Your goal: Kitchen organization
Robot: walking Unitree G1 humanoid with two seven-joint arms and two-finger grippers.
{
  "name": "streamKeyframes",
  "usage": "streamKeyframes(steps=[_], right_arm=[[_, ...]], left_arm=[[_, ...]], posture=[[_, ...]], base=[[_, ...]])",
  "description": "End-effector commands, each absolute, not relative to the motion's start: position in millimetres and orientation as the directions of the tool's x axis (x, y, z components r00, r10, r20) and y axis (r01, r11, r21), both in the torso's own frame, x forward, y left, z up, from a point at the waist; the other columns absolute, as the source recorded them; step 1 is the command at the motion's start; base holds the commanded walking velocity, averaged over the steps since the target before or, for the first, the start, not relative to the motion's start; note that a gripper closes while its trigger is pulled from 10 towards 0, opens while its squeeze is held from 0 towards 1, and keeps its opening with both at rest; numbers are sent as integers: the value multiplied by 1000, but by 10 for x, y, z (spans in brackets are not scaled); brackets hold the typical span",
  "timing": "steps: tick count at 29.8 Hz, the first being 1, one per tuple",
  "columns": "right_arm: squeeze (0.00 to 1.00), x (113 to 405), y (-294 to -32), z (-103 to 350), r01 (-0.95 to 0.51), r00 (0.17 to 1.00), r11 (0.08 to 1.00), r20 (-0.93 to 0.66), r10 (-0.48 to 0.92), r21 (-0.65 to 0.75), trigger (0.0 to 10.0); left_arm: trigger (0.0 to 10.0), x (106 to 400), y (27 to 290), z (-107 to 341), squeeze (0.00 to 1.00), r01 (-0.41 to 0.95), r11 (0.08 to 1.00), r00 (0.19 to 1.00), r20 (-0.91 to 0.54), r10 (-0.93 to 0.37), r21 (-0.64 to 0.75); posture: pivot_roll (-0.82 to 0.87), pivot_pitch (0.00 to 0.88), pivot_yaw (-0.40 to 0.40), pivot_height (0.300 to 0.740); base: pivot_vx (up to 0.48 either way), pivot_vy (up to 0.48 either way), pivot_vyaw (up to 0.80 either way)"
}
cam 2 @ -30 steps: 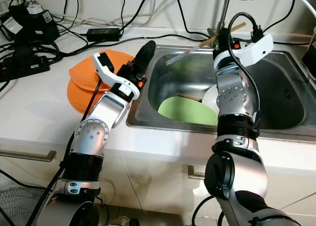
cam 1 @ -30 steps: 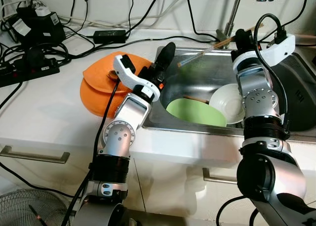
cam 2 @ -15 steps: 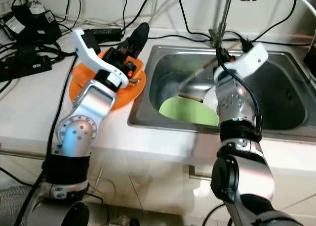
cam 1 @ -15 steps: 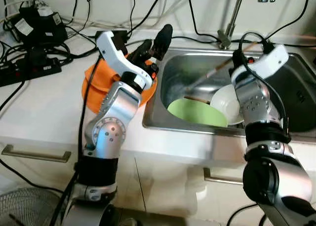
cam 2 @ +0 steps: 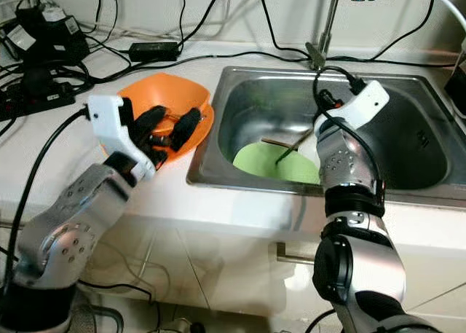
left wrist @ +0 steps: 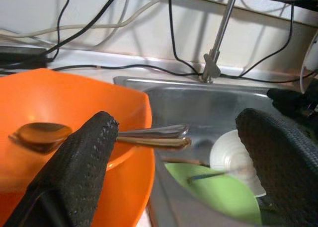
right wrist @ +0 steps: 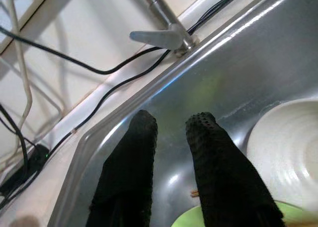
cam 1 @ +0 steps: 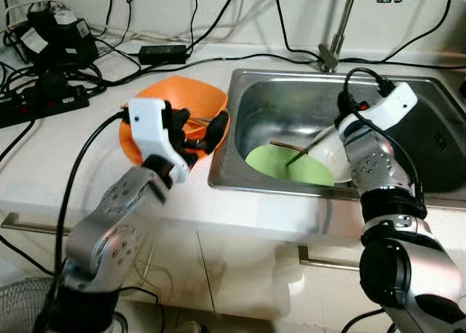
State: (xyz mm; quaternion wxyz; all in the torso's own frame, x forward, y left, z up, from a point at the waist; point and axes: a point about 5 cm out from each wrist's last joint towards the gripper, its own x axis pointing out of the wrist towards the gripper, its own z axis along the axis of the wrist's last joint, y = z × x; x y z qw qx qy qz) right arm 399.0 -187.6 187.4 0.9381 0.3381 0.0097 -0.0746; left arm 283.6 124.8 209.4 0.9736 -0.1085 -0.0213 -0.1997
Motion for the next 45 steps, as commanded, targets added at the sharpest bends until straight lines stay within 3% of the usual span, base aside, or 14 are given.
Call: streamKeyframes(steps=[1,13,16,17,24,34,35,36,37,38,39,40,41,45], right_arm=[[1000,3986,-1834,1832,138,990,778,-81,-112,613,10000],[1000,4009,-1708,2040,9,999,816,37,-37,578,10000],[996,3990,-1487,2174,-169,986,761,103,133,626,10000],[122,3943,-1334,2202,-287,955,749,123,268,597,10000],[0,3665,-1071,2048,-584,784,727,19,620,362,10000],[0,3546,-1300,1998,-556,793,760,-59,606,338,10000],[0,3525,-1302,1996,-560,789,758,-64,611,335,10000],[0,3525,-1302,1996,-560,789,758,-64,611,335,10000],[0,3491,-1294,1993,-569,780,753,-71,621,330,10000],[0,3481,-1290,1992,-573,777,751,-73,625,329,10000],[0,3470,-1287,1994,-576,774,749,-74,628,328,10000],[0,3457,-1282,1999,-581,770,744,-75,634,329,10000],[0,3419,-1273,2015,-605,750,727,-74,657,326,10000],[0,3331,-1280,2025,-656,703,692,-89,705,301,10000]], left_arm=[[10000,2799,1235,2061,0,399,906,917,75,-392,-142],[10000,2832,1215,1941,0,416,909,908,45,-418,35],[10000,2888,1247,1905,0,404,906,910,45,-412,129],[10000,2923,1257,1901,0,398,905,911,52,-410,152],[10000,3025,1238,1907,0,401,879,900,70,-431,260],[10000,3128,1179,1918,0,435,822,862,95,-498,367],[8235,3135,1168,1910,0,442,809,854,95,-512,387],[8235,3135,1168,1910,0,442,809,854,95,-512,387],[4275,3141,1146,1885,0,458,785,840,86,-536,417],[4471,3140,1141,1877,0,462,780,837,83,-541,423],[6039,3144,1139,1867,0,464,774,834,81,-546,431],[6039,3145,1140,1857,0,466,766,832,77,-550,443],[10000,3148,1144,1836,0,467,748,827,66,-558,472],[10000,3173,1179,1831,0,451,748,834,68,-547,487]], posture=[[-21,11,32,740],[-30,3,27,740],[-33,3,27,740],[-34,4,26,740],[-40,11,30,740],[-60,24,57,740],[-60,24,58,740],[-60,24,58,740],[-60,27,62,740],[-60,28,63,740],[-60,28,63,740],[-60,29,65,740],[-60,30,68,740],[-59,32,71,740]], base=[[0,0,0],[0,0,0],[0,0,0],[0,0,0],[0,0,0],[0,0,0],[0,0,0],[0,0,0],[0,0,0],[0,0,0],[0,0,0],[0,0,0],[0,0,0],[0,0,0]])
